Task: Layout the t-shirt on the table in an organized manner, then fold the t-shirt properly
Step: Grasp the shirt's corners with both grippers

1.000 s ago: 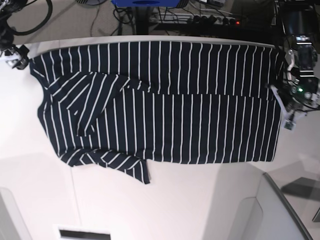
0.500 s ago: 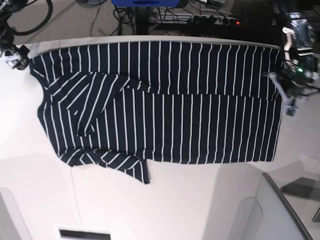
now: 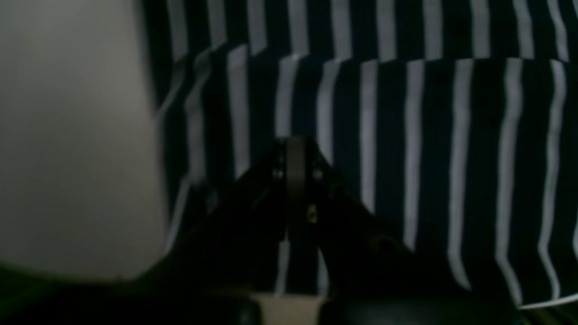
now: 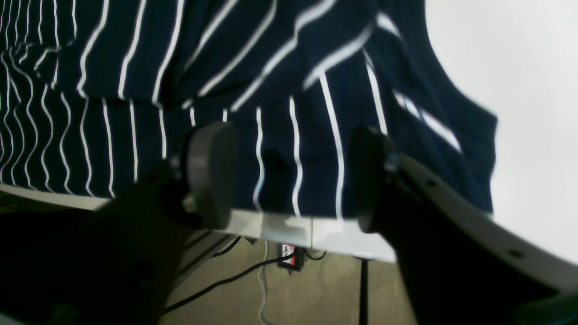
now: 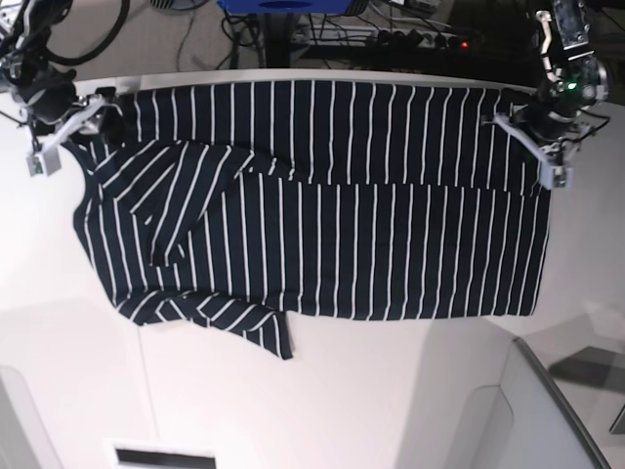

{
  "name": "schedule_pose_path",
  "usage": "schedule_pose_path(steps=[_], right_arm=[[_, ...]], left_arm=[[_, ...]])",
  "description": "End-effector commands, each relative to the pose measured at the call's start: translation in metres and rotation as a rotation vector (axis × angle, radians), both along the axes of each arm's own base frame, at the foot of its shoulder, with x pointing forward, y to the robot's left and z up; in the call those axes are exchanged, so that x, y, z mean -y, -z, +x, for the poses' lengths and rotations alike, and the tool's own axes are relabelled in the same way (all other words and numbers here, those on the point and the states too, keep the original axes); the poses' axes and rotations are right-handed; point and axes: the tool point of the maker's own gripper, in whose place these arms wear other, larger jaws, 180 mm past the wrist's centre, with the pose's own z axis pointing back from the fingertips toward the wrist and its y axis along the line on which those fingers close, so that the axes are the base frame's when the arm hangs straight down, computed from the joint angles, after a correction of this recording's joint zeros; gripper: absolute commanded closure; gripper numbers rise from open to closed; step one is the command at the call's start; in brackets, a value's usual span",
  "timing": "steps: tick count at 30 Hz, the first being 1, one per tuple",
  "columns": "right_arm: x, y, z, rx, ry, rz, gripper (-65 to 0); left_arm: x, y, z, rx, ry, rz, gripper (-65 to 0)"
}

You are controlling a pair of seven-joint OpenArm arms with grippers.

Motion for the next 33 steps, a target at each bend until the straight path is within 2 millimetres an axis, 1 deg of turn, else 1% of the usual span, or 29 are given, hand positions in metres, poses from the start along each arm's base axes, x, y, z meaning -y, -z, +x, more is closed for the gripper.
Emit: schedule_pose_path(steps=[1,3,4,5,6,9,10,11,14,16,18,20,21,23,25,26,28,33], right_arm=[[0.003,-0.006,0.006,0.031,0.003,-0.002,-24.0],[0.002,-0.004,0.011,0.033,0.006,0.01,-5.6],[0.001,-0.003,0.014,0.036,0.008,0.017,0.0],[0.002,-0.001,0.016,0.033,0.011,0.022,0.0],[0.004,0.002,0.016,0.024,0.011,0.022,-3.2],[0.004,0.012,0.019,0.004,0.023,0.05,0.0],[0.004,0.017,0.02,-0.004,0.031,0.063,-0.5],[0.01,0.019,0.019,-0.007,0.037,0.06,-0.6],[0.015,0.03,0.016,-0.011,0.065,0.079,-0.6],[0.026,0.039,0.012,-0.034,0.122,0.076,-0.6],[0.034,0.047,0.006,-0.057,0.188,0.077,-0.6],[0.038,0.05,0.004,-0.057,0.218,0.073,-0.6],[0.038,0.051,0.001,-0.058,0.22,0.073,-0.6],[0.038,0.051,-0.002,-0.06,0.221,0.07,-0.6],[0.039,0.051,-0.002,-0.059,0.231,0.071,-0.6],[0.041,0.052,-0.004,-0.065,0.248,0.066,-0.6],[0.055,0.053,-0.009,-0.077,0.316,0.052,-0.6],[0.065,0.053,-0.013,-0.081,0.358,0.045,-0.6]], left_arm=[[-0.011,-0.013,0.005,0.051,-0.016,0.014,0.0],[-0.021,-0.016,0.0,0.061,-0.052,0.011,0.0],[-0.024,-0.018,-0.001,0.068,-0.066,0.007,0.0],[-0.026,-0.018,-0.002,0.072,-0.076,-0.001,0.0],[-0.026,-0.016,-0.003,0.07,-0.085,-0.012,0.0],[-0.027,-0.005,-0.006,0.081,-0.102,-0.035,0.0],[-0.028,-0.001,-0.007,0.084,-0.109,-0.042,0.0],[-0.029,0.005,-0.01,0.081,-0.119,-0.05,0.0],[-0.032,0.021,-0.02,0.057,-0.15,-0.071,0.0],[-0.034,0.027,-0.025,0.047,-0.161,-0.077,0.0],[-0.035,0.03,-0.025,0.051,-0.166,-0.078,0.0],[-0.036,0.029,-0.018,0.058,-0.165,-0.078,0.0],[-0.036,0.03,-0.017,0.05,-0.157,-0.067,0.0],[-0.024,0.036,-0.009,0.021,-0.096,-0.042,0.0],[-0.009,0.046,-0.005,-0.019,-0.025,-0.02,0.0],[-0.003,0.05,-0.002,-0.03,-0.002,-0.016,0.0],[0.007,0.055,0.002,-0.033,0.006,-0.034,0.0],[0.013,0.056,0.006,-0.034,0.016,-0.039,0.0]])
